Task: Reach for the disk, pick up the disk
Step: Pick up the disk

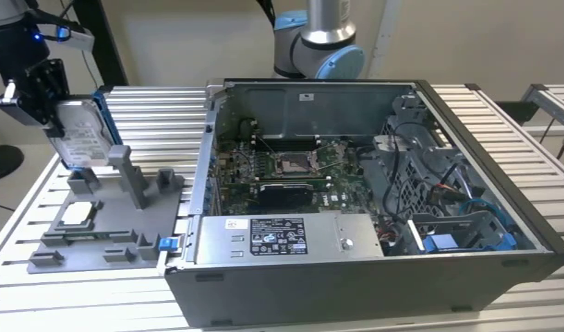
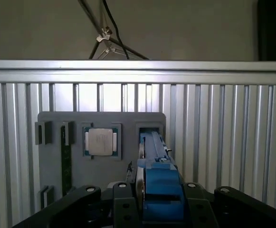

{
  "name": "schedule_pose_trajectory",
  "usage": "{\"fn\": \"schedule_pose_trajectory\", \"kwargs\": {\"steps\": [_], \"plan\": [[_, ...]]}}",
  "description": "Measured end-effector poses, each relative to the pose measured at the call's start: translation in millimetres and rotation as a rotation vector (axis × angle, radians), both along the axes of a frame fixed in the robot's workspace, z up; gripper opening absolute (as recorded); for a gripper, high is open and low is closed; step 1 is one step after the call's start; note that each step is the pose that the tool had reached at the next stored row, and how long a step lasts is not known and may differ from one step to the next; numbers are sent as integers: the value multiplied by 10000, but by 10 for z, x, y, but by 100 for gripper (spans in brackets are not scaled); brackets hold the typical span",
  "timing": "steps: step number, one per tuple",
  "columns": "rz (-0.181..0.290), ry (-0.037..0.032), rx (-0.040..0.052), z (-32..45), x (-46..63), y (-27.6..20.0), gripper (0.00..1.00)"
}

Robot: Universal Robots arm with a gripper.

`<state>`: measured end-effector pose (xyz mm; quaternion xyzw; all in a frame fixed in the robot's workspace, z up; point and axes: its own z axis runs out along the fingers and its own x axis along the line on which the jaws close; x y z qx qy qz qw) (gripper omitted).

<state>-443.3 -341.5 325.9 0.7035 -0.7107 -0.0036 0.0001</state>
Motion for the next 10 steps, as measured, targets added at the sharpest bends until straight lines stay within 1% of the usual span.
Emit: {"fn": "schedule_pose_trajectory", "kwargs": {"steps": [5,6,10], "plan": [[0,0,0,103,0,0,0],[0,1,-1,147,0,0,0],[0,0,0,231,0,0,0]]}}
